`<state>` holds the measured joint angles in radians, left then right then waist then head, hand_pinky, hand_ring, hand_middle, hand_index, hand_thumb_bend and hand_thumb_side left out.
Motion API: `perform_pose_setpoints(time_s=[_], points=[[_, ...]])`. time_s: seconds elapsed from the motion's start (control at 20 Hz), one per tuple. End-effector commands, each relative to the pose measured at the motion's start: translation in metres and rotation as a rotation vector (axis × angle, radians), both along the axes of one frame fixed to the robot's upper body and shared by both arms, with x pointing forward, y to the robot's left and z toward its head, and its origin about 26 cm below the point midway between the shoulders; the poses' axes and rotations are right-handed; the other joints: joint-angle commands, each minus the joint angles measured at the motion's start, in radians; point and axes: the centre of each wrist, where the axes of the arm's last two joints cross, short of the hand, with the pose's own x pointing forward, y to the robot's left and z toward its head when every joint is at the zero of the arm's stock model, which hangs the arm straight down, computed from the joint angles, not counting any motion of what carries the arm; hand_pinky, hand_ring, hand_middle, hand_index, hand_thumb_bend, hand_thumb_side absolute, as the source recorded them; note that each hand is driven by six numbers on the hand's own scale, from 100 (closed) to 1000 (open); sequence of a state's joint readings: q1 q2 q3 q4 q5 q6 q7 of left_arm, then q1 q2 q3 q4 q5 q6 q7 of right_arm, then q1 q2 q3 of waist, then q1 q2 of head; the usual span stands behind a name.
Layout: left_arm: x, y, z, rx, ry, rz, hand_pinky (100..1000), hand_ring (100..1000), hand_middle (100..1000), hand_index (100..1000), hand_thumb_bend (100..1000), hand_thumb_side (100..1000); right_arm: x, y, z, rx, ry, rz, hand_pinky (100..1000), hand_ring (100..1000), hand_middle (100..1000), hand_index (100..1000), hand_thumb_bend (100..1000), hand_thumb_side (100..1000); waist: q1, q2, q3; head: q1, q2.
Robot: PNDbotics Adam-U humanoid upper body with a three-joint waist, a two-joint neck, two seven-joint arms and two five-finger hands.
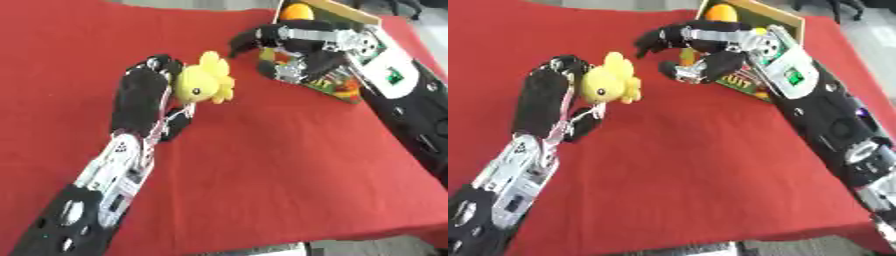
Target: Pick up the objects with one hand, pass them to the other hand, and then place them into the box on the other side of the table.
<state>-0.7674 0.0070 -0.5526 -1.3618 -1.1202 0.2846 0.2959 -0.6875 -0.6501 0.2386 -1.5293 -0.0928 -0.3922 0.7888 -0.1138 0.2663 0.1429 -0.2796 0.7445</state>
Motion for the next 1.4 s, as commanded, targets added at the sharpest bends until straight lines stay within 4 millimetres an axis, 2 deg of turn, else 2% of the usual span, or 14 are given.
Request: perform_pose_setpoints(time_s=[0.05, 0.35, 0.75, 1.05, 1.25, 1.4], points=[[-0.002, -0.009, 0.011, 0.011, -0.049, -0.008, 491, 451, 436, 563, 100, 100, -0.005, 0.004, 0.015, -0.121, -0.105, 0.141, 951, 1000, 836, 987, 100, 698, -0.001, -0.014, -0.005, -0.006, -0.012], [0.0, -0.012, 0.01, 0.053, -0.1, 0.039, 482, 449, 437, 560, 100, 100, -0.006, 0.009, 0.014, -0.136, -0.115, 0.162, 951, 1000, 835, 991, 100, 732, -0.019, -0.007, -0.018, -0.001, -0.029], [0.004, -0.017, 0.008, 0.134, -0.136, 0.074, 486, 450, 441, 555, 100, 100, -0.009, 0.009, 0.022, -0.128, -0.123, 0.17, 950, 1000, 833, 995, 100, 769, -0.026, -0.004, -0.028, 0.012, -0.003], [0.002, -0.024, 0.011, 0.211, -0.173, 0.112, 486, 452, 457, 551, 185, 100, -0.01, 0.009, 0.022, -0.136, -0.124, 0.176, 951, 1000, 834, 1000, 100, 820, -0.033, -0.008, -0.034, 0.029, 0.01], [-0.003, -0.028, 0.016, 0.22, -0.2, 0.118, 481, 448, 454, 549, 180, 100, -0.01, 0.005, 0.021, -0.129, -0.122, 0.167, 950, 1000, 834, 1000, 100, 800, -0.032, -0.012, -0.035, 0.03, 0.02], [-0.01, -0.029, 0.019, 0.213, -0.228, 0.12, 473, 446, 452, 546, 201, 100, -0.01, -0.003, 0.024, -0.102, -0.132, 0.153, 951, 1000, 836, 1000, 100, 703, -0.028, -0.012, -0.037, 0.035, 0.017]])
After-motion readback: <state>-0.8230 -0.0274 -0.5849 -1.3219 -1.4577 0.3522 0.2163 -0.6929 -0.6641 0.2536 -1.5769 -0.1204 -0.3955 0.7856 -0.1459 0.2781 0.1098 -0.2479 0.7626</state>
